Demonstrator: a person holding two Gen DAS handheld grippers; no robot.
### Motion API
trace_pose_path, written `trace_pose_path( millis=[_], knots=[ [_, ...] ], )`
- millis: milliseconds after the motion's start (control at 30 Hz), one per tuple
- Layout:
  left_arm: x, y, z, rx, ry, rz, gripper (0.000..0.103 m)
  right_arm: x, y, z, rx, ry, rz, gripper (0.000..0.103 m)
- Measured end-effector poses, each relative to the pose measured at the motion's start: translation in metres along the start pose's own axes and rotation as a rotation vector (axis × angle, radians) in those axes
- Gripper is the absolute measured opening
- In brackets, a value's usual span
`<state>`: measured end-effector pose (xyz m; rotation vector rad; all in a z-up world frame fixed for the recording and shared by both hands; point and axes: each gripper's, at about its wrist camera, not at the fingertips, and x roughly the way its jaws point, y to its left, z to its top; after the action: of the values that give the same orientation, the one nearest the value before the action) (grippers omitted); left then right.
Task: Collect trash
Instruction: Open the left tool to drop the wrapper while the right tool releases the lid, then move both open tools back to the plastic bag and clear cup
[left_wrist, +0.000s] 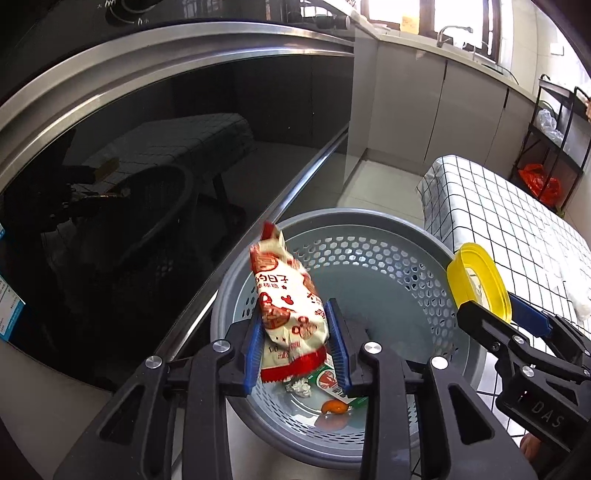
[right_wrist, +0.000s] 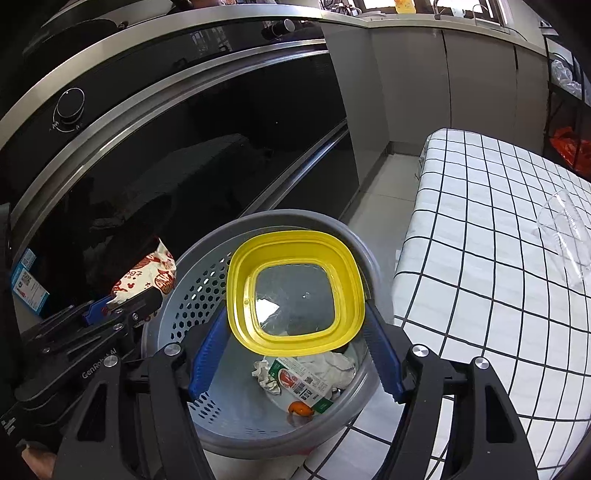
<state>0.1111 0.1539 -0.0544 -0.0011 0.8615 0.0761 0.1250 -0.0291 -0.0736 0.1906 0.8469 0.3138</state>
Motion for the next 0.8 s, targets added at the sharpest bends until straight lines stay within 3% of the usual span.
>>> trace_pose_path(
  millis=[100,200,233,300,800],
  knots=[
    [0.0008,0.0008,-0.0007,-0.003,0.005,0.000,0.036,-0.0026,0.0004,0.0003,0.002,-0.007,0.002,0.067],
    [-0.0015,0.0023,-0.0020,-0.009,0.000,0.000,0.055,-0.0041,-0.0011,-0.0013,0.004,-0.009,0.006,0.070],
    [-0.0027,0.0027,-0.0019,-0.011,-0.005,0.001,0.059,-0.0043,-0.0016,-0.0011,0.005,-0.010,0.008,0.075],
    [-0.0039,0.0024,-0.0016,-0.012,-0.013,0.000,0.062,-0.0064,-0.0023,-0.0017,0.011,-0.018,0.013,0.078],
    [-0.0026,0.0020,0.0001,-0.014,-0.009,-0.001,0.064,-0.0087,-0.0009,-0.0043,0.011,-0.018,0.005,0.078]
  ],
)
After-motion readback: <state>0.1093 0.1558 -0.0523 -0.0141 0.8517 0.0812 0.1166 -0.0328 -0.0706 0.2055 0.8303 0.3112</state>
